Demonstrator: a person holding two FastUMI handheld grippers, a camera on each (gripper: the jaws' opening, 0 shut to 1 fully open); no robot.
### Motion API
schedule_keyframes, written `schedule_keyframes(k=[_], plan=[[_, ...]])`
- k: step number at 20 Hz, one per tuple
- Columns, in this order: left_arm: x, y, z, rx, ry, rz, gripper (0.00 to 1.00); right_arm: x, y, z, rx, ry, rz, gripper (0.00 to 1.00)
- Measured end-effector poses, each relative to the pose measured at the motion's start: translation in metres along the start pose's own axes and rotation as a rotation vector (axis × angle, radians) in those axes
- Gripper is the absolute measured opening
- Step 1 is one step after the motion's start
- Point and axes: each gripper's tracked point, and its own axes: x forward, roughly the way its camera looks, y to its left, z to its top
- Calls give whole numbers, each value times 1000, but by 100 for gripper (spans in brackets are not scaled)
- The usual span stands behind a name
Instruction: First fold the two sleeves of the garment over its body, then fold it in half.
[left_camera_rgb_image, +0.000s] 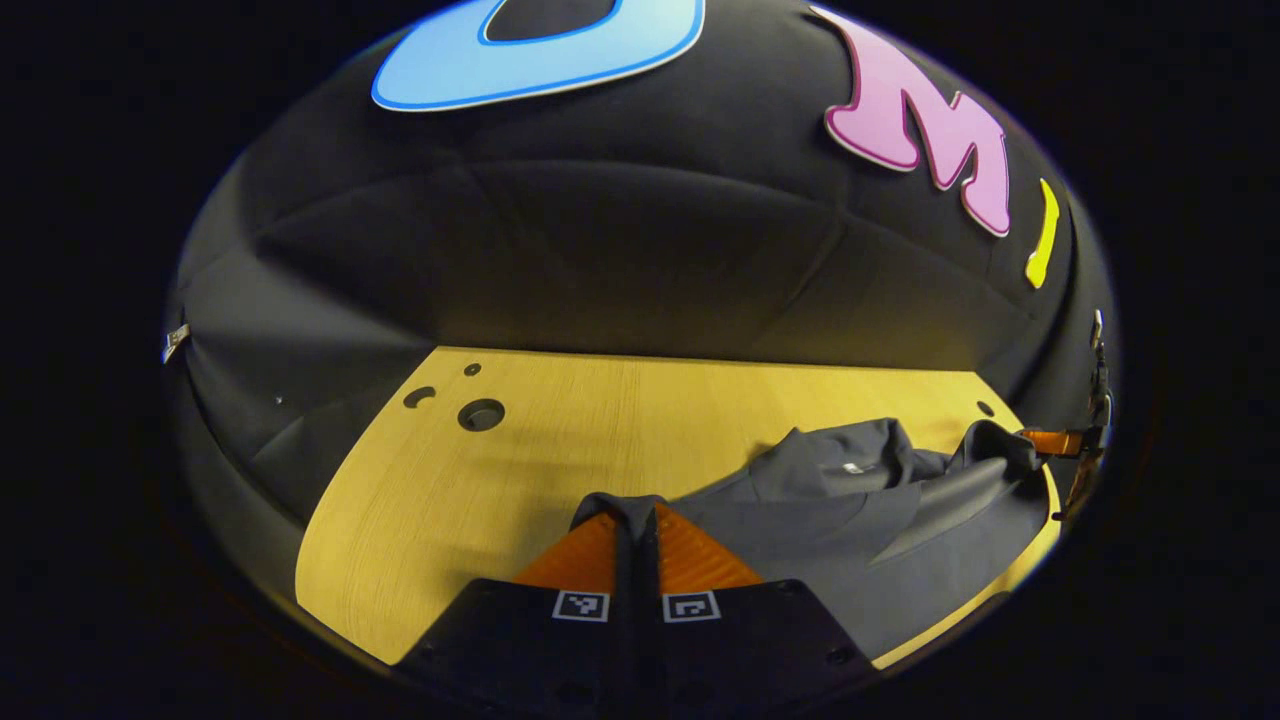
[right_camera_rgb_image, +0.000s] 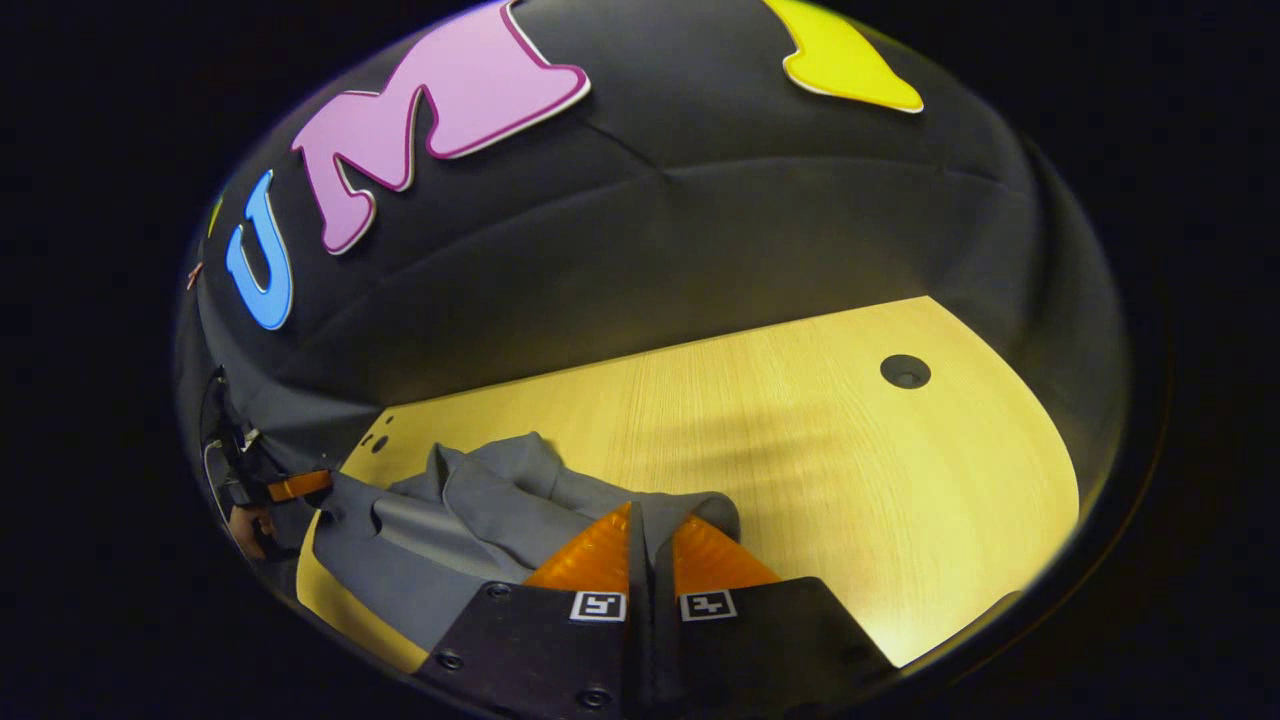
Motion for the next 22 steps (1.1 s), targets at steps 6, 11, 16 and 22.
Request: schedule_keyframes(k=[6,11,16,22], plan=[[21,1,-26,20,31,46,5,25,-11,-27,-40,47,-39,5],[27,-4,-33,50,28,78,6,26,-16,-31,-66,63,-80,13],[14,-20,-24,31,-6,21,47,6,-14,-28,-84,72,-117,51],[-21,-34,-20,56,-8,-13,90,-35,8,-18,-49,47,-114,82]])
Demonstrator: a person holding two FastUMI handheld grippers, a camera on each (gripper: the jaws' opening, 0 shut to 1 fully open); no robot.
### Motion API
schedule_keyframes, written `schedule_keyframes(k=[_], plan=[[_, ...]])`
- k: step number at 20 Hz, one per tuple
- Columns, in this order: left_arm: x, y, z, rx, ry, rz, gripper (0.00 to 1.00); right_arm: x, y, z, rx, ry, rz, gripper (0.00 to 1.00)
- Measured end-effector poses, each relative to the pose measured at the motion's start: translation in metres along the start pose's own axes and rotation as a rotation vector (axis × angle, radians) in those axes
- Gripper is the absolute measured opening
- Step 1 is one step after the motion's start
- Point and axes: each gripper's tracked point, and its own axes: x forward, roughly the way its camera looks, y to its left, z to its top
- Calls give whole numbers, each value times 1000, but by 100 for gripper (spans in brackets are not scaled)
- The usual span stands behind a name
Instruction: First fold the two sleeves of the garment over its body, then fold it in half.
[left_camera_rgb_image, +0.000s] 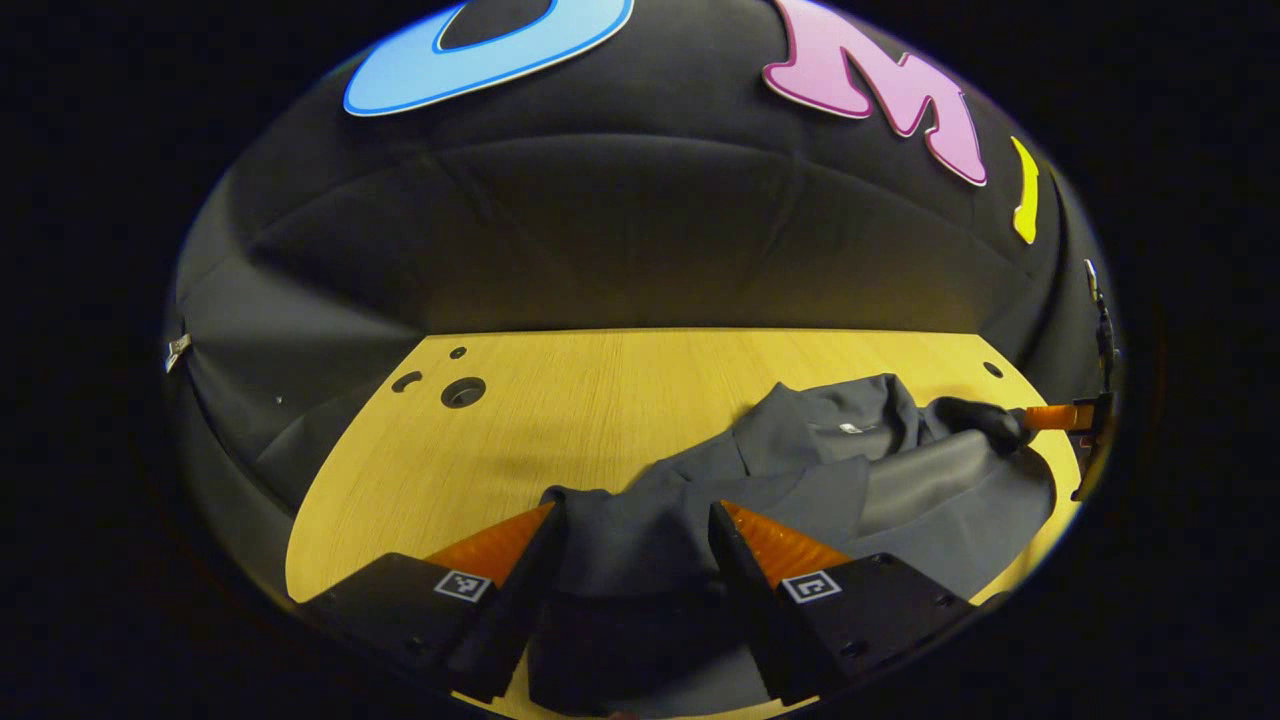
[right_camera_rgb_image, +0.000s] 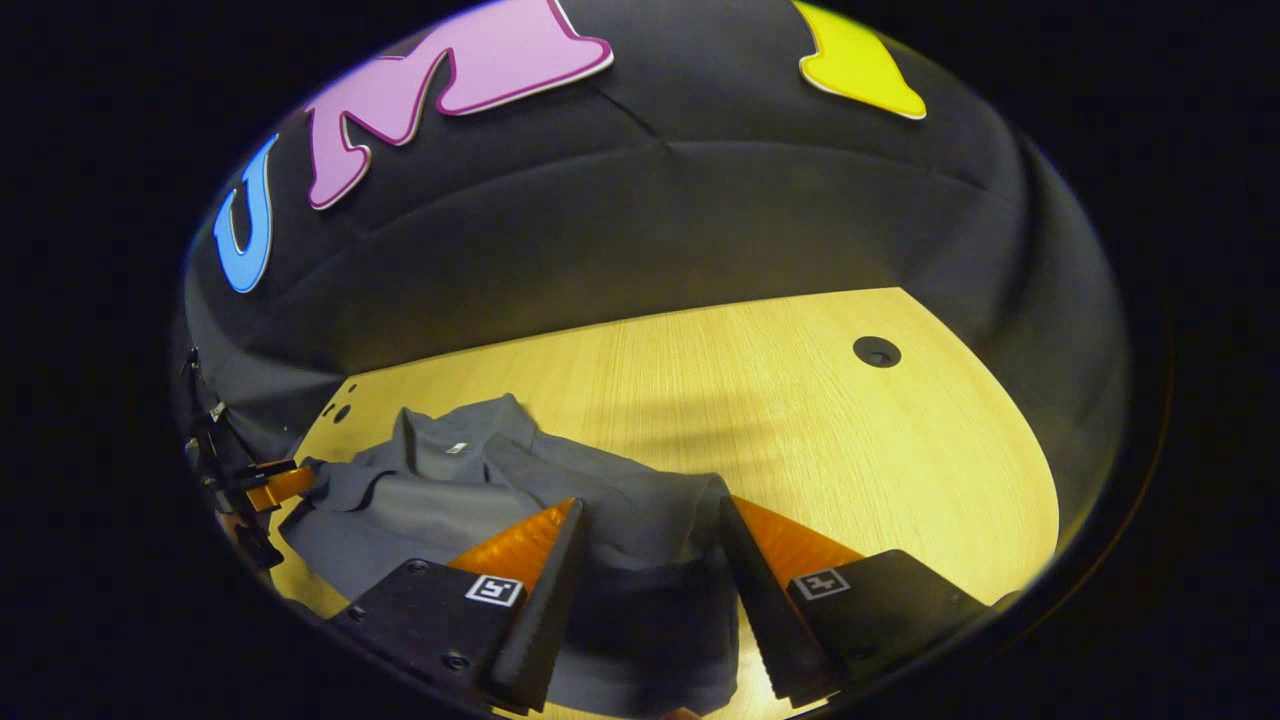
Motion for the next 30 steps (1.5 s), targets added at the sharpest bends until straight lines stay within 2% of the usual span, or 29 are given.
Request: schedule_keyframes(k=[3,14,22,30], plan=[[-28,-10,12,0,-43,-31,92,-30,10,4,-24,-24,9,91],[-151,-43,38,-33,-177,-117,94,-145,52,27,-3,-139,86,91],[-220,-56,36,3,-247,-148,94,-200,86,11,-37,-175,152,91],[-261,-75,16,-10,-243,-213,94,-250,120,-5,-63,-219,214,91]])
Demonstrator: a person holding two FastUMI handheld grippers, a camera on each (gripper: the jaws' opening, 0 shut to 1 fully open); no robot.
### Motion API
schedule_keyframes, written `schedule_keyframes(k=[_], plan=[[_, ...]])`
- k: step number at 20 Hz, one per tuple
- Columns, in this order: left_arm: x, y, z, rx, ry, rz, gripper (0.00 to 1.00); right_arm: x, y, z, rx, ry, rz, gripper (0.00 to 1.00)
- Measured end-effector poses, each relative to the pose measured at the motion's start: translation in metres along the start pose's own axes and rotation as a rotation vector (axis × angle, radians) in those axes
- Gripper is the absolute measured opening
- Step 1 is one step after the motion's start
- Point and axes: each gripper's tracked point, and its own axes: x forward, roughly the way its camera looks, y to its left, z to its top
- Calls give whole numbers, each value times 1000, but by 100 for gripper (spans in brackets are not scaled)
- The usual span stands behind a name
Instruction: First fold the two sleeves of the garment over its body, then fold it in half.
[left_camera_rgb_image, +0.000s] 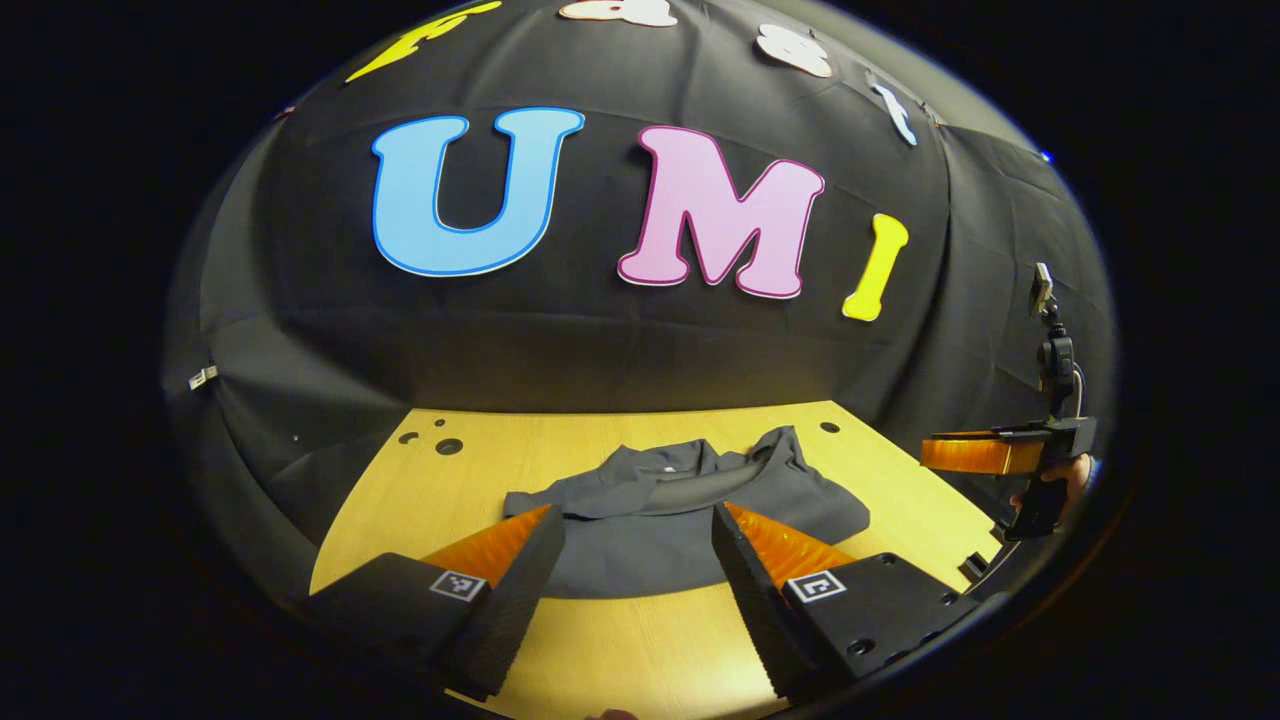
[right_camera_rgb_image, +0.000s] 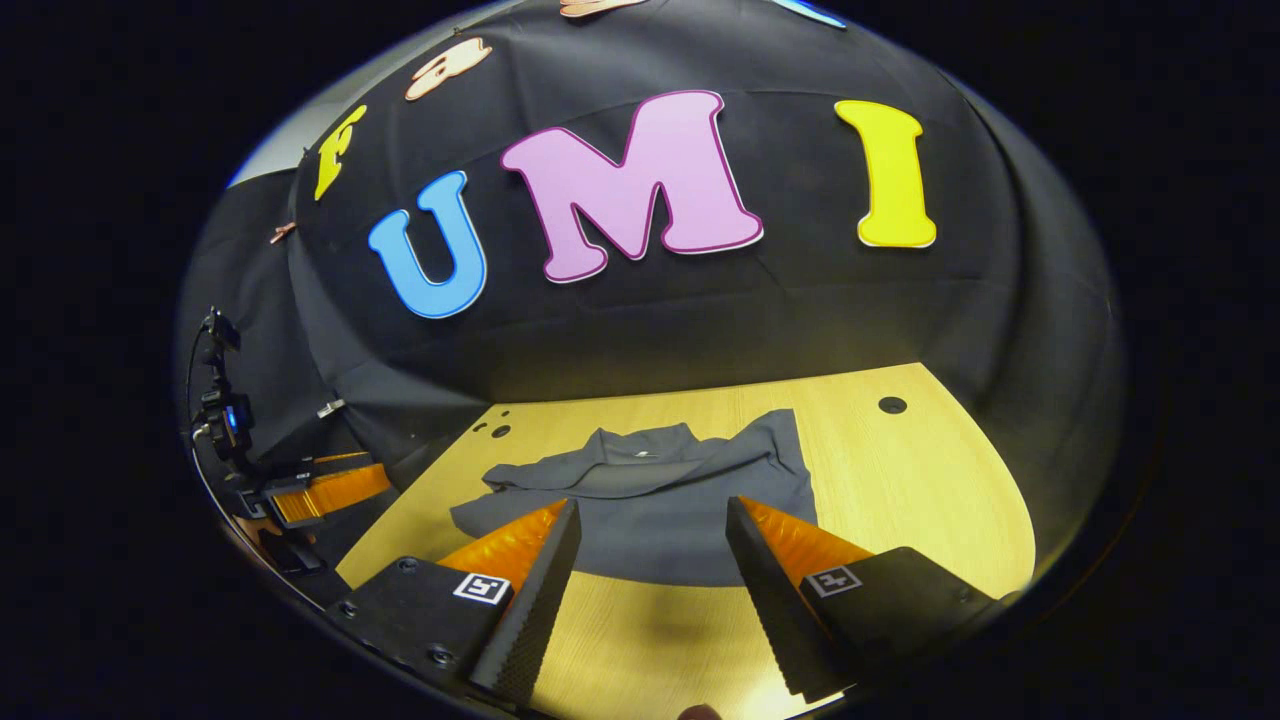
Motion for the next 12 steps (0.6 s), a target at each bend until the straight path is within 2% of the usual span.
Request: schedule_keyframes(k=[3,5,8,12], plan=[[-7,-3,-8,-14,10,-1,94,-11,4,0,-12,-25,4,91],[-10,-4,-12,-24,19,2,94,-17,11,-4,-15,-29,17,97],[-12,-5,-17,-19,27,3,94,-18,18,-11,-21,-16,35,97],[-12,-7,-19,-12,34,-1,94,-12,17,-11,-6,-15,4,97]])
